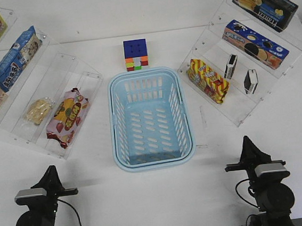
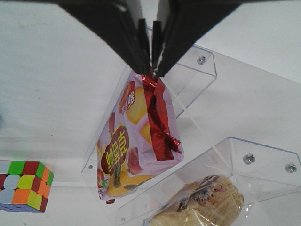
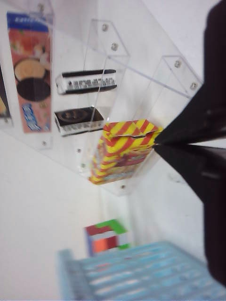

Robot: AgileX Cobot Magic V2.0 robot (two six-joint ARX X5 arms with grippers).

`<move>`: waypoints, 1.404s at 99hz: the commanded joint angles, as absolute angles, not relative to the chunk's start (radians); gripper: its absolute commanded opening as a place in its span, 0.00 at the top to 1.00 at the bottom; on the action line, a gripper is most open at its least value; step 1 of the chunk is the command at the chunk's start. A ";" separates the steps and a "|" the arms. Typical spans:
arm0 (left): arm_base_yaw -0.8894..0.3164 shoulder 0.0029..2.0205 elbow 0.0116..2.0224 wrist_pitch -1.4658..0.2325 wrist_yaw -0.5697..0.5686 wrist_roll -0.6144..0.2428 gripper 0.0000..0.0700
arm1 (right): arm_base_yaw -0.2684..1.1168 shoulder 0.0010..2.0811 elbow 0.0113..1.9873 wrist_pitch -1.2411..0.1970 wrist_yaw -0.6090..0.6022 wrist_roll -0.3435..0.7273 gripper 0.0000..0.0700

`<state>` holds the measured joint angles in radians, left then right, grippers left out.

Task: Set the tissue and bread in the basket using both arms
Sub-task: 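Reach the right gripper to the shelf and grasp the small black box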

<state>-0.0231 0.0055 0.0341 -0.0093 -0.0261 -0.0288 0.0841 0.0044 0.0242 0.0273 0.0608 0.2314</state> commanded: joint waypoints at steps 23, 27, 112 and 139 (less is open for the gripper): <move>-0.022 0.004 0.016 0.001 -0.026 -0.035 1.00 | 0.084 0.292 0.403 -0.237 0.205 0.326 1.00; -0.022 0.004 0.016 0.001 -0.026 -0.035 1.00 | 0.083 0.378 0.460 -0.249 0.212 0.286 1.00; -0.022 0.004 0.016 0.001 -0.026 -0.035 1.00 | -0.100 1.498 1.219 -0.351 0.136 0.097 0.44; -0.022 0.004 0.016 0.001 -0.026 -0.035 1.00 | -0.113 1.503 1.220 -0.330 0.111 0.080 1.00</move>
